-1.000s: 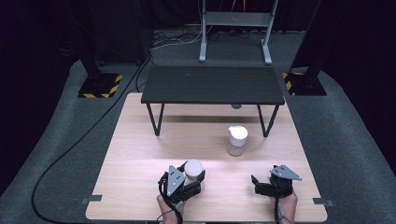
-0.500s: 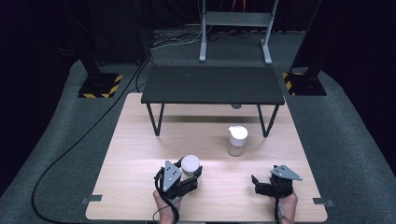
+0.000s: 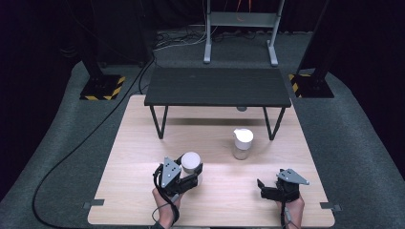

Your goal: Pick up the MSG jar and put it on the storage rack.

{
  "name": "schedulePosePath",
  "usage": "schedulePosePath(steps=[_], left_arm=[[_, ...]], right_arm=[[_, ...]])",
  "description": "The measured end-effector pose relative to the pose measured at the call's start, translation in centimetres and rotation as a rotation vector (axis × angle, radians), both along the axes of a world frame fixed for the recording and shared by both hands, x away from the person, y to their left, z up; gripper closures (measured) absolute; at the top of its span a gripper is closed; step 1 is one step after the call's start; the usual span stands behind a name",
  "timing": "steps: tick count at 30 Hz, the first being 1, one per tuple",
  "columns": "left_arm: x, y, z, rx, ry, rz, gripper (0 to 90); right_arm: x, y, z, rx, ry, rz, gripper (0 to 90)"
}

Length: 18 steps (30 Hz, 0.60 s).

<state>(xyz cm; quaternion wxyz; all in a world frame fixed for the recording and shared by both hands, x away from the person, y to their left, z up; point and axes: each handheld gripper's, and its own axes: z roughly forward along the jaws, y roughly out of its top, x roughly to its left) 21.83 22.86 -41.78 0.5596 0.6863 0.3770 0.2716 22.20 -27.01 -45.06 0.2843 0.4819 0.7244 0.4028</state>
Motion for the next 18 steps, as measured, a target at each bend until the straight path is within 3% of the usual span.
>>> schedulePosePath(steps=[18], left_arm=[[1.9, 0.8, 1.9, 0.006, 0.002, -0.002, 34.1]], right_arm=[[0.0, 0.1, 0.0, -0.003, 0.002, 0.001, 0.0]])
